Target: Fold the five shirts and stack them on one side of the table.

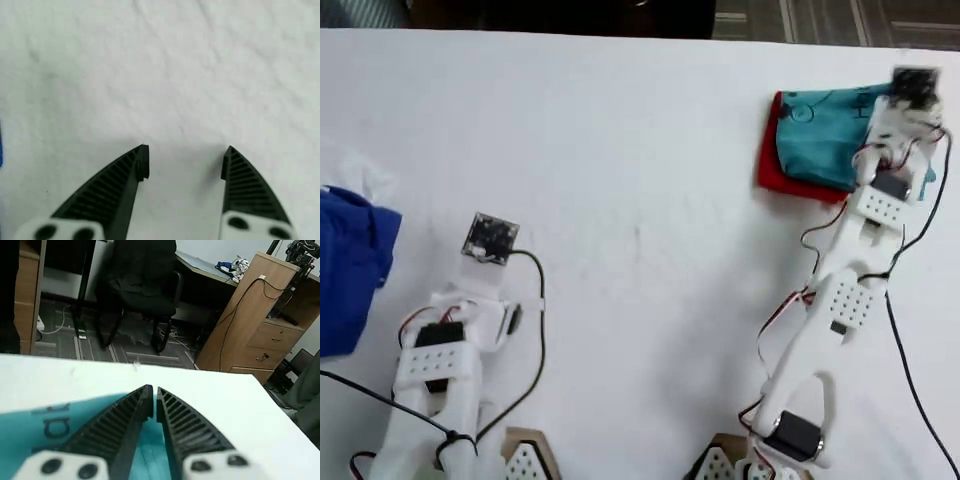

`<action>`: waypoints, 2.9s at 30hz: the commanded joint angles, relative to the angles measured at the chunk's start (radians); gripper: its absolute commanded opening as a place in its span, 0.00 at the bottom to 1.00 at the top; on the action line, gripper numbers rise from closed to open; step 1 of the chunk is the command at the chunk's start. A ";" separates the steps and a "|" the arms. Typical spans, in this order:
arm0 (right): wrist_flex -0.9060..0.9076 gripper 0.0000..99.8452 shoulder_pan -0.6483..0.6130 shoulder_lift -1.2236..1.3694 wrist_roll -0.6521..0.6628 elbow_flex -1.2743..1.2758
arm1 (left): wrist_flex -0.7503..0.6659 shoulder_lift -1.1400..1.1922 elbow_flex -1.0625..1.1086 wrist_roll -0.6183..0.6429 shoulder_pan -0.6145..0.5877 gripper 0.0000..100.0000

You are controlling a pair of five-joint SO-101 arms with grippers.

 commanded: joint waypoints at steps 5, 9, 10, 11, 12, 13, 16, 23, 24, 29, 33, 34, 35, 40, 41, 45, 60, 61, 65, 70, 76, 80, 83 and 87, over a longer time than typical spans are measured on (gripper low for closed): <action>-0.068 0.02 0.013 0.062 0.190 0.060 | -0.020 -0.015 -0.004 -0.008 -0.003 0.25; -0.061 0.02 0.027 0.024 0.187 0.058 | -0.020 -0.015 -0.004 -0.008 -0.003 0.25; -0.053 0.02 0.030 0.002 0.183 0.058 | -0.020 -0.015 -0.004 -0.008 -0.003 0.25; -0.031 0.02 0.033 -0.024 0.153 0.058 | -0.020 -0.015 -0.004 -0.008 -0.003 0.25; 0.001 0.02 0.036 -0.061 0.109 0.055 | -0.021 -0.015 -0.004 -0.008 -0.003 0.25; 0.053 0.02 0.045 -0.101 0.048 0.044 | -0.021 -0.015 -0.004 -0.008 -0.003 0.25; 0.274 0.02 0.059 -0.232 -0.157 0.008 | -0.021 -0.015 -0.004 -0.008 -0.003 0.25; 0.855 0.02 0.035 -0.484 -0.272 -0.032 | -0.021 -0.015 -0.004 -0.008 -0.003 0.25; 0.923 0.02 0.027 -0.510 -0.272 -0.032 | -0.021 -0.015 -0.004 -0.008 -0.003 0.25; 1.297 0.06 -0.025 -0.622 -0.270 -0.032 | -0.021 -0.015 -0.004 -0.008 -0.003 0.25; 1.524 0.14 -0.104 -0.671 -0.270 -0.032 | -0.021 -0.015 -0.004 -0.008 -0.003 0.25; 1.569 0.14 -0.128 -0.673 -0.270 -0.032 | -0.021 -0.015 -0.004 -0.008 -0.003 0.25; 1.610 0.14 -0.154 -0.673 -0.270 -0.031 | -0.021 -0.015 -0.004 -0.008 -0.003 0.25; 1.623 0.14 -0.237 -0.671 -0.270 0.094 | -0.018 -0.015 -0.004 -0.008 -0.003 0.25; 1.623 0.14 -0.257 -0.670 -0.270 0.124 | -0.017 -0.015 -0.004 -0.008 -0.003 0.25; 1.615 0.14 -0.317 -0.670 -0.270 0.192 | -0.017 -0.017 -0.004 -0.008 -0.003 0.25; 1.465 0.14 -0.240 -0.544 -0.272 0.186 | -0.015 -0.017 -0.002 -0.012 -0.003 0.25; 1.455 0.14 -0.240 -0.527 -0.270 0.186 | -0.015 -0.017 -0.002 -0.012 -0.003 0.25; 1.431 0.14 -0.240 -0.460 -0.270 0.186 | -0.015 -0.017 -0.002 -0.012 -0.003 0.25; 1.425 0.14 -0.248 -0.418 -0.270 0.186 | -0.015 -0.017 -0.002 -0.012 -0.003 0.25; 1.397 0.14 -0.252 -0.463 -0.270 0.186 | -0.015 -0.017 -0.002 -0.011 -0.003 0.25; 1.392 0.14 -0.269 -0.504 -0.269 0.186 | -0.015 -0.017 -0.002 -0.011 -0.003 0.25; 1.376 0.19 -0.282 -0.513 -0.224 0.186 | -0.015 -0.017 -0.002 -0.011 -0.003 0.25; 1.400 0.23 -0.288 -0.533 -0.184 0.186 | -0.017 -0.017 -0.002 -0.011 -0.003 0.25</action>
